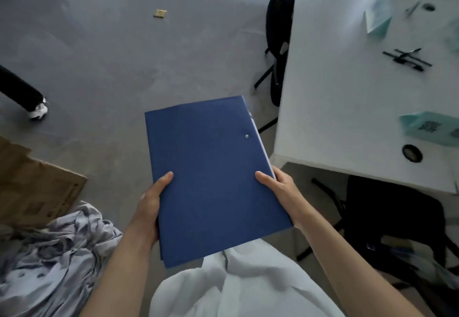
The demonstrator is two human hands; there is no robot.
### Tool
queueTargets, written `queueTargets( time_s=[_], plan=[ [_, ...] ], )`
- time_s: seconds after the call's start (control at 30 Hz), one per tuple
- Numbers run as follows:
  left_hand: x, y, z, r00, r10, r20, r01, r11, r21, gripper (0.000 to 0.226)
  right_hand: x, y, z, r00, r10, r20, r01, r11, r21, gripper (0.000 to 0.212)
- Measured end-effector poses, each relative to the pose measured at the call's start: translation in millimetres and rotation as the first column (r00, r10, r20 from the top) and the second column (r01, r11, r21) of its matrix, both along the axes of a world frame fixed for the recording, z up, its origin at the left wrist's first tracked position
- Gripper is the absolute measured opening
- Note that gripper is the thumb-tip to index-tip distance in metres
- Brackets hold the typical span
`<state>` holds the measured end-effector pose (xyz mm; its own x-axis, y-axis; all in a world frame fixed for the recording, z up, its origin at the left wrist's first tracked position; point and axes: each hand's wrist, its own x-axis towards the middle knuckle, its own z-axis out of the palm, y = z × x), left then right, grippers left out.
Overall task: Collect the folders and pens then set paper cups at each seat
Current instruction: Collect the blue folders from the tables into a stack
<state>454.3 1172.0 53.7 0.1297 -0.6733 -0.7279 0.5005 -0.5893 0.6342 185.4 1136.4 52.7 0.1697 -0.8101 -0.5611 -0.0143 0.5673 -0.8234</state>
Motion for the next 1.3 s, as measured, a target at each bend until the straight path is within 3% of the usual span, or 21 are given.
queueTargets(
  time_s=[0.3, 0.47, 0.83, 1.0, 1.1, 1.23, 1.3],
  plan=[
    [-35.8, -165.9, -5.0, 0.951, -0.309, 0.012, 0.309, 0.951, -0.003, 0.048, -35.3, -88.7, -8.4, 0.960, -0.277, -0.022, 0.278, 0.959, 0.060, 0.029],
    [-64.7, -255.0, 6.9, 0.916, -0.399, 0.027, 0.400, 0.916, -0.022, 0.048, -61.1, -152.4, 3.1, 0.935, -0.355, -0.012, 0.355, 0.934, 0.043, 0.029],
    [-149.8, -419.3, 19.3, 0.736, -0.676, 0.025, 0.676, 0.733, -0.074, 0.047, -128.1, -249.0, 13.1, 0.818, -0.575, -0.013, 0.575, 0.818, 0.001, 0.045],
    [-185.7, -472.1, 9.5, 0.590, -0.807, 0.031, 0.803, 0.583, -0.128, 0.034, -146.1, -267.8, 8.8, 0.773, -0.634, -0.028, 0.634, 0.770, 0.071, 0.035],
    [-205.4, -515.1, 7.2, 0.442, -0.897, 0.034, 0.887, 0.430, -0.169, 0.038, -152.2, -282.3, 8.4, 0.703, -0.708, -0.062, 0.711, 0.700, 0.068, 0.041],
    [-230.6, -571.2, 3.4, 0.186, -0.982, 0.039, 0.958, 0.173, -0.227, 0.062, -147.8, -293.2, 8.1, 0.607, -0.785, -0.124, 0.794, 0.607, 0.044, 0.048],
    [-247.0, -591.2, -0.7, 0.082, -0.994, 0.078, 0.970, 0.062, -0.233, 0.058, -141.1, -294.0, 6.2, 0.553, -0.816, -0.168, 0.830, 0.558, 0.019, 0.052]
  ],
)
